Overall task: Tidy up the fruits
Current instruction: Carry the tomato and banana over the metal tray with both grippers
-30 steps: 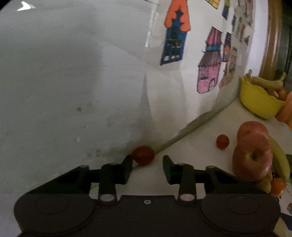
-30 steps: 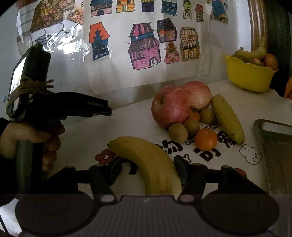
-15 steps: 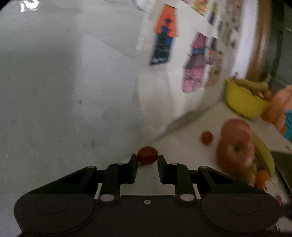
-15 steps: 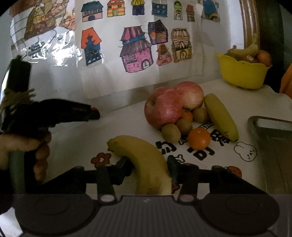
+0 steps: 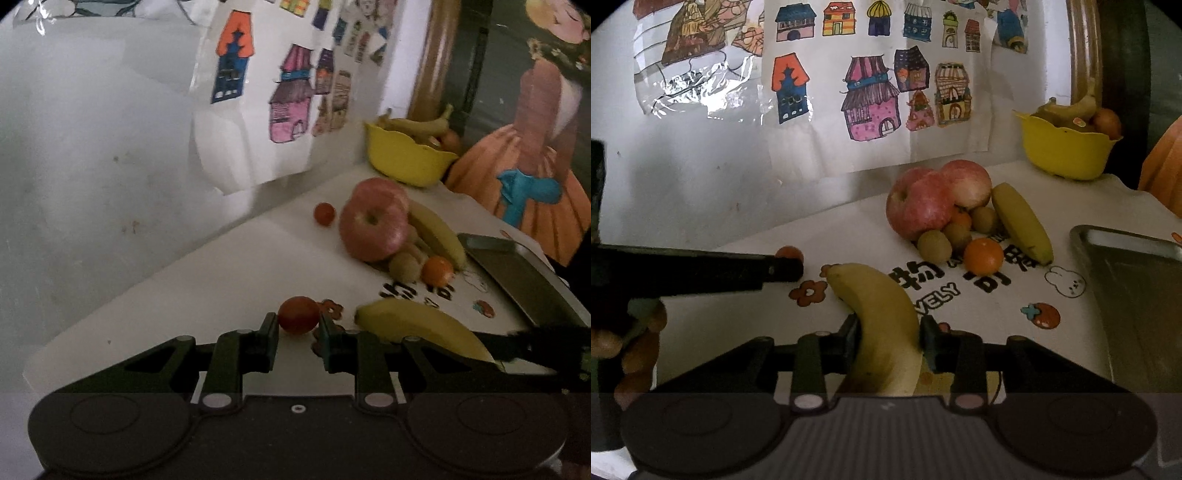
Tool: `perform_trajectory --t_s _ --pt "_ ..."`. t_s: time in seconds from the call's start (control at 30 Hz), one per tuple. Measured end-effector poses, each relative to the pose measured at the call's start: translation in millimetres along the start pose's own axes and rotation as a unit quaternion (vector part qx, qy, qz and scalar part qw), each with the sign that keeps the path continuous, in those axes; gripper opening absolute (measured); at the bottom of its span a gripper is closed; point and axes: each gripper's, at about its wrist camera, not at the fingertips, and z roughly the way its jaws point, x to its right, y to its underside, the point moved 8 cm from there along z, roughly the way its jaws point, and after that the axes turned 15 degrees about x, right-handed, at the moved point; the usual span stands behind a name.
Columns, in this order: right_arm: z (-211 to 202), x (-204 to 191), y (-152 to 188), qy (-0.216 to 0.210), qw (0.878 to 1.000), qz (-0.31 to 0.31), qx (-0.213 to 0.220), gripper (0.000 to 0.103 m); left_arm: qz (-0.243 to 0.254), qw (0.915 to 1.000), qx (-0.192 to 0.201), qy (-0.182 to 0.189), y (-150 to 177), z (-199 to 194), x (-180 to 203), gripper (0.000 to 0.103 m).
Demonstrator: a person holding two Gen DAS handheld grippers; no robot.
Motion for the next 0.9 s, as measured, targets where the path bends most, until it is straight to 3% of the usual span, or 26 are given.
perform_trajectory --t_s 0.1,0.3,0.47,0.7,0.9 --pt "6 -4 2 0.0 1.0 -0.018 -0.001 0.046 -0.001 0.9999 0.0 0.014 1 -2 5 0.025" --pt "2 6 2 0.011 1.0 0.001 0.01 0.04 0.005 0.9995 0.01 0.031 -3 -6 14 0.025" --pt "-29 30 -4 0.038 0.998 0.023 0.038 0.039 0.016 0.9978 0.03 0.056 -16 -8 37 0.025" --pt "-84 86 -34 0.113 0.99 0.03 0.077 0.038 0.005 0.9914 0.057 0.118 -40 7 100 0.025" --pt "-113 153 -57 0.173 0.98 0.046 0.088 0.038 0.015 0.9798 0.063 0.189 -61 38 176 0.026"
